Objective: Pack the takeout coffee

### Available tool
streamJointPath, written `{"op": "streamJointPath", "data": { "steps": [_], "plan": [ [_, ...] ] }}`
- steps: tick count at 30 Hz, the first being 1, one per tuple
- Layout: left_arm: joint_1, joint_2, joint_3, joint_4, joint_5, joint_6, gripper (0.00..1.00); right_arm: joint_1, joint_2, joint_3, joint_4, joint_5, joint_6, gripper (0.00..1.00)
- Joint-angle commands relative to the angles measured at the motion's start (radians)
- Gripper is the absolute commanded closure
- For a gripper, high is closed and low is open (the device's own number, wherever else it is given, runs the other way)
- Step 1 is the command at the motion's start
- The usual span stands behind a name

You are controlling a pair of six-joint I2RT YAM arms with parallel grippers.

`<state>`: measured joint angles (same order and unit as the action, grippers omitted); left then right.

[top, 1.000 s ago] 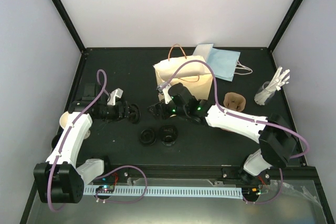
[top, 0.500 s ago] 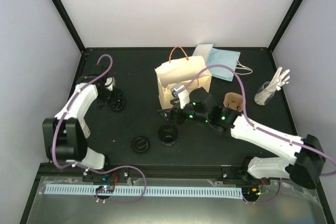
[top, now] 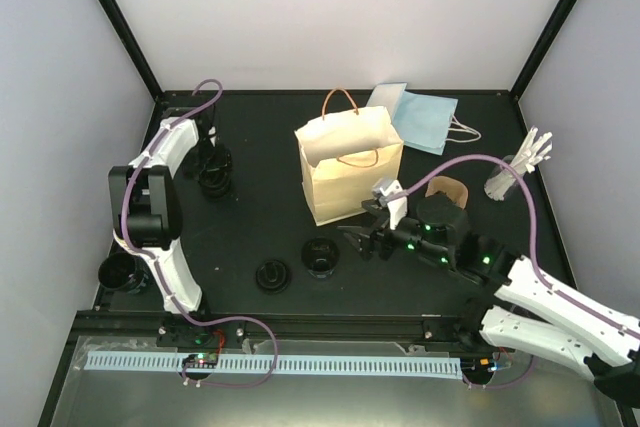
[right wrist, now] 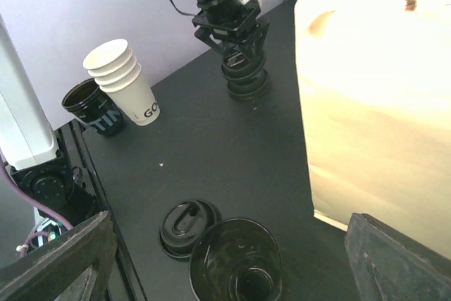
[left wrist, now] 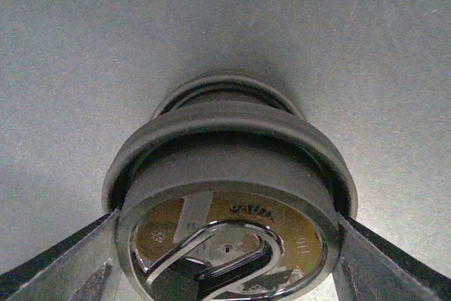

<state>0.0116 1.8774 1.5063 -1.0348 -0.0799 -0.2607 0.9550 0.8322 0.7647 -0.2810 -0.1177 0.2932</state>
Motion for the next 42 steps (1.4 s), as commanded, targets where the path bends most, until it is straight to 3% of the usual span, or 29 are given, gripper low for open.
{"op": "streamJointPath", "data": {
  "steps": [1, 11, 23, 34, 37, 42],
  "plan": [
    [0.006, 0.06, 0.061, -0.091, -0.044, 0.025, 0.21, 0.002, -0.09, -0.022, -0.043, 0.055, -0.009, 0.08],
    [0.017, 0.109, 0.065, -0.1, -0.011, 0.03, 0.21, 0.002, -0.082, -0.016, -0.046, 0.057, -0.01, 0.08],
    [0.056, 0.167, 0.121, -0.097, 0.122, -0.021, 0.19, 0.002, -0.098, -0.019, -0.054, 0.069, -0.01, 0.08],
    [0.063, 0.176, 0.15, -0.098, 0.107, -0.063, 0.09, 0.002, -0.107, -0.026, -0.059, 0.072, -0.006, 0.08],
    [0.061, 0.126, 0.112, -0.079, 0.089, -0.062, 0.02, 0.002, -0.108, -0.025, -0.061, 0.071, -0.008, 0.08],
    [0.021, -0.085, -0.053, -0.026, 0.071, -0.04, 0.01, 0.002, -0.112, -0.022, -0.067, 0.073, -0.004, 0.07]
  ]
}}
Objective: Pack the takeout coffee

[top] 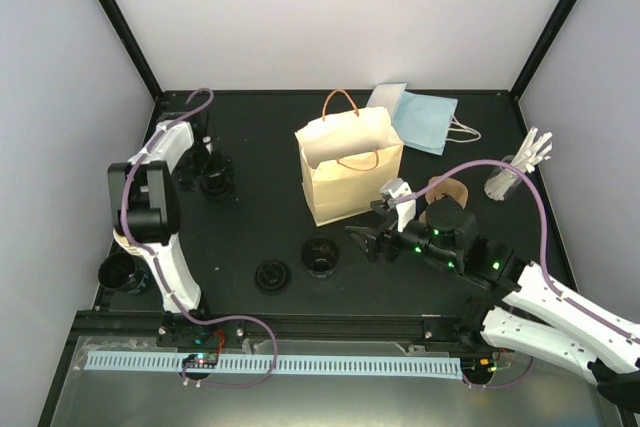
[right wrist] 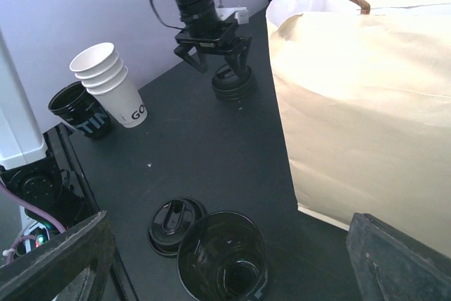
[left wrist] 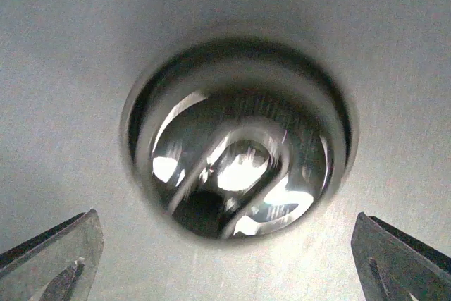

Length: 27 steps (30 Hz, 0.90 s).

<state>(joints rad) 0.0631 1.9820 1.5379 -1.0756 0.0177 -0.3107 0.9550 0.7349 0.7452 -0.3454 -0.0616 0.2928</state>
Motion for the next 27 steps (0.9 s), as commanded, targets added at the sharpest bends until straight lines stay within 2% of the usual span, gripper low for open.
{"op": "streamJointPath", "data": {
  "steps": [1, 4, 7, 12, 19, 22, 27],
  "plan": [
    [-0.05, -0.239, -0.139, 0.016, -0.036, 0.01, 0.01, 0.002, -0.015, -0.002, -0.005, 0.017, -0.003, 0.07],
    [-0.151, -0.39, -0.272, 0.029, -0.055, 0.003, 0.01, 0.002, -0.014, 0.004, -0.019, 0.021, 0.006, 0.06],
    [-0.298, -0.541, -0.414, 0.051, -0.055, -0.053, 0.01, 0.002, -0.018, 0.009, -0.049, 0.039, 0.024, 0.04],
    [-0.534, -0.728, -0.6, 0.078, 0.004, -0.188, 0.01, 0.002, -0.02, 0.043, -0.17, 0.155, 0.082, 0.0],
    [-0.796, -0.801, -0.734, 0.109, 0.005, -0.338, 0.01, 0.002, -0.033, 0.079, -0.362, 0.302, 0.185, 0.0],
    [-0.919, -0.814, -0.791, 0.143, 0.001, -0.379, 0.01, 0.002, -0.056, 0.072, -0.375, 0.321, 0.208, 0.0],
    [-1.017, -0.859, -0.893, 0.215, -0.009, -0.433, 0.01, 0.002, -0.091, 0.059, -0.352, 0.33, 0.228, 0.0]
  ]
}}
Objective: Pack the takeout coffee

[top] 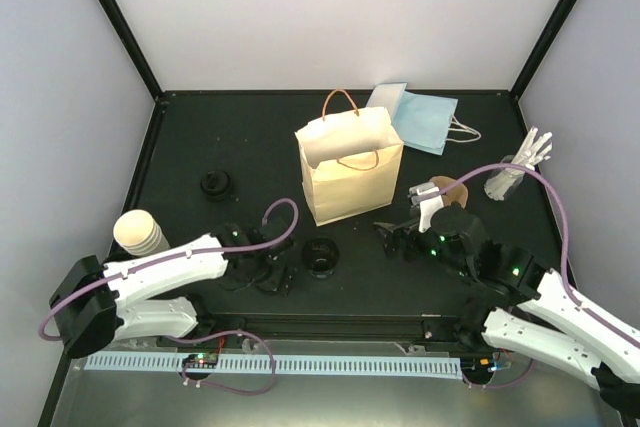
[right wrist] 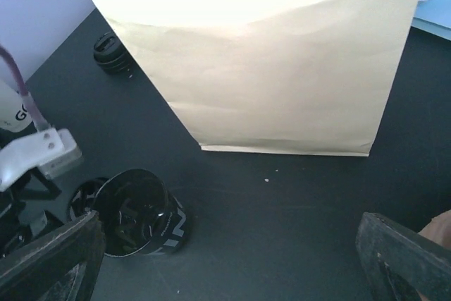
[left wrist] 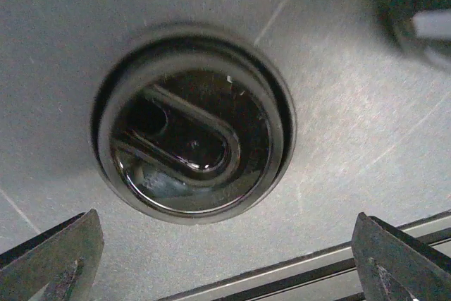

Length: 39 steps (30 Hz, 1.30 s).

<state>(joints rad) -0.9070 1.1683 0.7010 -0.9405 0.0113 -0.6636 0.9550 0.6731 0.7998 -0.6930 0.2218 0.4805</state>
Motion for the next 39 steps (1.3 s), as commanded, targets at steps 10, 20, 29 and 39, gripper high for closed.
{"op": "streamJointPath", "data": {
  "steps": [10, 20, 29, 39],
  "plan": [
    [-0.088, -0.102, -0.155, 0.231, -0.016, -0.133, 0.01, 0.002, 0.009, -0.001, 0.035, 0.027, 0.026, 0.0],
    [-0.1, -0.09, -0.153, 0.251, -0.036, -0.062, 0.01, 0.002, 0.055, -0.019, 0.123, 0.014, 0.019, 0.0],
    [-0.126, -0.051, -0.11, 0.166, -0.161, -0.138, 0.01, 0.002, 0.043, -0.035, 0.116, 0.016, 0.014, 0.0],
    [-0.125, -0.012, -0.07, 0.176, -0.237, -0.06, 0.01, 0.002, 0.041, -0.045, 0.129, 0.009, 0.014, 0.0]
  ]
}}
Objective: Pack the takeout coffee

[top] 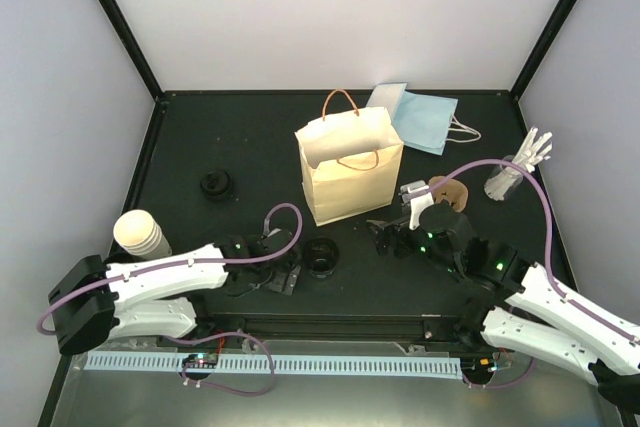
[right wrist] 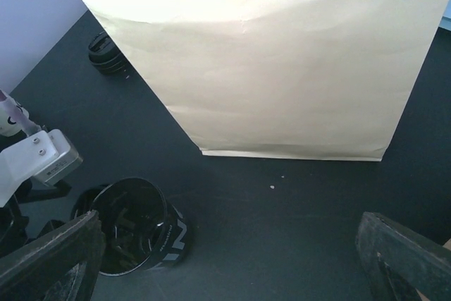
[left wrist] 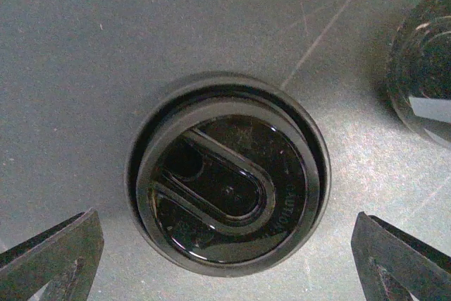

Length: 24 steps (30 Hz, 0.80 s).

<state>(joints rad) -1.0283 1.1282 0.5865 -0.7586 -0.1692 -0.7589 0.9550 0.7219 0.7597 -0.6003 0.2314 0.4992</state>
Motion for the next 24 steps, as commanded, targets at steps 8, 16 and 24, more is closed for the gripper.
{"op": "streamJointPath", "data": {
  "steps": [8, 16, 24],
  "plan": [
    [0.0, 0.132, 0.075, 0.002, -0.079, 0.064, 0.01, 0.002, 0.005, 0.012, 0.033, 0.001, -0.014, 0.0],
    [0.001, 0.182, 0.09, 0.054, -0.031, 0.087, 0.05, 0.002, 0.026, 0.01, 0.037, 0.005, -0.014, 0.0],
    [0.031, 0.2, 0.09, 0.071, -0.001, 0.092, 0.16, 0.002, 0.035, 0.009, 0.036, 0.007, -0.02, 0.0]
  ]
}}
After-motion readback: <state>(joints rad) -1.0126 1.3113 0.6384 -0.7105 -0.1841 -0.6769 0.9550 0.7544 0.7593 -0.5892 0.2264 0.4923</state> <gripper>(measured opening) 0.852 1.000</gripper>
